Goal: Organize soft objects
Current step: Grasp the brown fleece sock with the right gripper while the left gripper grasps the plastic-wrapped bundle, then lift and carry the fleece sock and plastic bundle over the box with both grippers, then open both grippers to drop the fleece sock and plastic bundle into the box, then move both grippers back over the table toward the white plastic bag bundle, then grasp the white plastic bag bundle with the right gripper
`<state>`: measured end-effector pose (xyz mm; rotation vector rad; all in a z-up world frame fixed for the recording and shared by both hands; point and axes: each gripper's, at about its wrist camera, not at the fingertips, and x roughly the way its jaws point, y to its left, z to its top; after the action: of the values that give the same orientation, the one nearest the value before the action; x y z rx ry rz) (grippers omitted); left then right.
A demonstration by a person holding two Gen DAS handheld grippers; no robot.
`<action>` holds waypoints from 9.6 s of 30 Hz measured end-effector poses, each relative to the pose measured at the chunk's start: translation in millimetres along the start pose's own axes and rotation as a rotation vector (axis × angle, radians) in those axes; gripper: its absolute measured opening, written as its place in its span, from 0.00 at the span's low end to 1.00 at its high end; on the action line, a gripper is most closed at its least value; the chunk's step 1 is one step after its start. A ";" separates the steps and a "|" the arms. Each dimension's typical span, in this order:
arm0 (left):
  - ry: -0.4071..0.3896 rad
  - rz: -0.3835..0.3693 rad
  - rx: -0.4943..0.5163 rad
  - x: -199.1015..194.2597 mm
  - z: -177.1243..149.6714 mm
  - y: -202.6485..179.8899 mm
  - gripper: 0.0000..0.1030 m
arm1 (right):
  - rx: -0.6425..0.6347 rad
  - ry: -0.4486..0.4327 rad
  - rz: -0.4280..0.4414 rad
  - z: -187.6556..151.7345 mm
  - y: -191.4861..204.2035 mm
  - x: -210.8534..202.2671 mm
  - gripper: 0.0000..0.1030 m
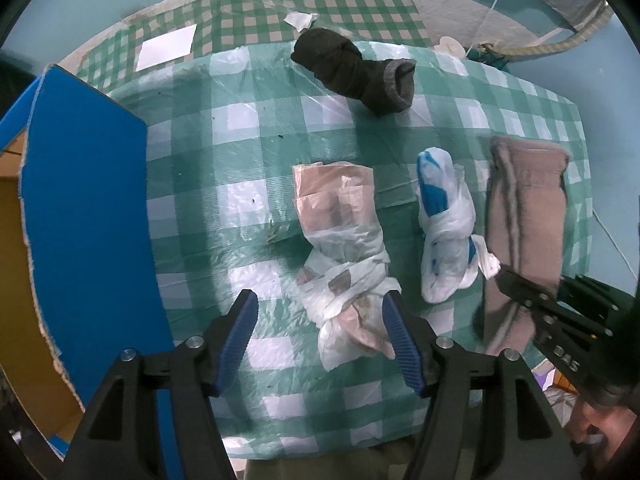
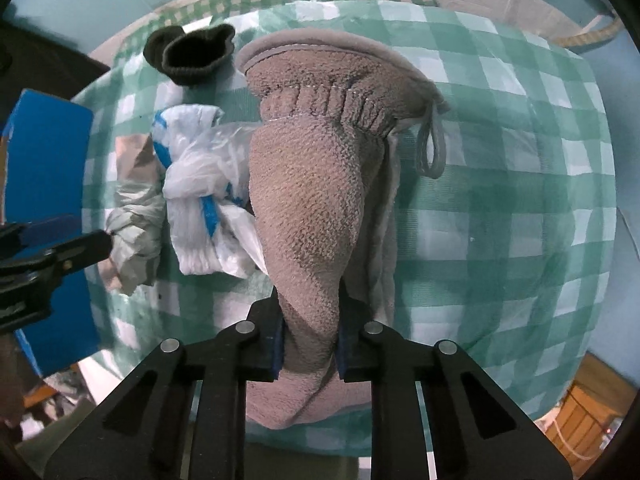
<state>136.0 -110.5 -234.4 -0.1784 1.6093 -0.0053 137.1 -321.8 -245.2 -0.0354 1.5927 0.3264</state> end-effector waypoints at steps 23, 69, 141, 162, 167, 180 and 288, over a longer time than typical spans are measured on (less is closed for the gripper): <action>0.002 0.033 0.001 35.7 -2.7 -8.7 0.48 | -0.011 -0.045 0.070 -19.0 1.3 -29.2 0.16; -0.221 0.045 -0.052 -117.9 -84.8 58.8 0.47 | -0.189 -0.147 0.049 -14.2 108.0 -111.1 0.15; -0.207 0.124 -0.491 -133.8 -157.5 240.5 0.59 | -0.694 -0.079 0.113 2.4 397.7 -77.4 0.37; -0.211 0.111 -0.456 -140.9 -147.4 211.6 0.60 | -0.634 -0.124 0.119 8.2 365.5 -97.7 0.50; -0.213 0.105 -0.440 -141.9 -142.7 202.2 0.60 | -0.609 -0.129 0.110 9.8 351.8 -102.0 0.52; -0.214 0.094 -0.373 -141.7 -128.0 170.6 0.60 | -0.523 -0.133 0.085 11.1 307.8 -107.7 0.55; -0.080 0.080 -0.164 -6.7 23.3 12.9 0.68 | -0.217 -0.027 -0.098 25.6 79.4 8.6 0.37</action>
<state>158.0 -94.5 -230.4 -0.2378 1.5358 0.1938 143.8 -238.4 -239.2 -0.2743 1.5178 0.4201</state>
